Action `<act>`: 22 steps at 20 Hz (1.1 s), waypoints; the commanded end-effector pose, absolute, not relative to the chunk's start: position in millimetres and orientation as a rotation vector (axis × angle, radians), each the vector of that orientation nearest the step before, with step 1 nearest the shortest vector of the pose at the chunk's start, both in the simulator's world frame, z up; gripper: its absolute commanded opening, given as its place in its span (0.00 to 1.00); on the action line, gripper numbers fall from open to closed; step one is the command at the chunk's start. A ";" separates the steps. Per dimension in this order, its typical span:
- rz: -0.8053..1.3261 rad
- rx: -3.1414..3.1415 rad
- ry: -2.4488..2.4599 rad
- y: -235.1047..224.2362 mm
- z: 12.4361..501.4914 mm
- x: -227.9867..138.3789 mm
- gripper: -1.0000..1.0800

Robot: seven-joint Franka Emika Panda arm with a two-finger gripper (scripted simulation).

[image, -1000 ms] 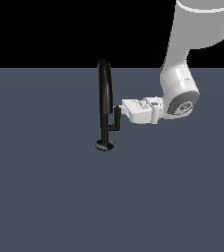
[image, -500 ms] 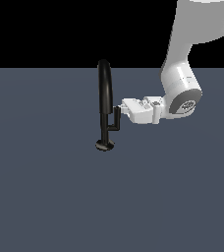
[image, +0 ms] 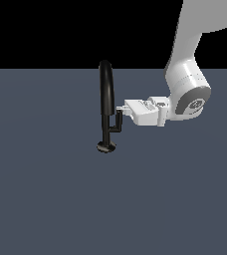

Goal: Turn on the faucet by rotating a designated handle.

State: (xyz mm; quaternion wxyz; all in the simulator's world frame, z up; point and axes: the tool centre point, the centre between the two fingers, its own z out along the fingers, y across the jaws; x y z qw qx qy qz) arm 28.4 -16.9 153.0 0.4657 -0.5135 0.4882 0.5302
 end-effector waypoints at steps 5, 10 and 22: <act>1.310 -1.261 1.195 -18.7 160.1 11.1 0.00; 1.303 -1.263 1.195 -19.5 154.6 2.6 0.00; 1.309 -1.261 1.195 -23.5 138.6 -38.4 0.00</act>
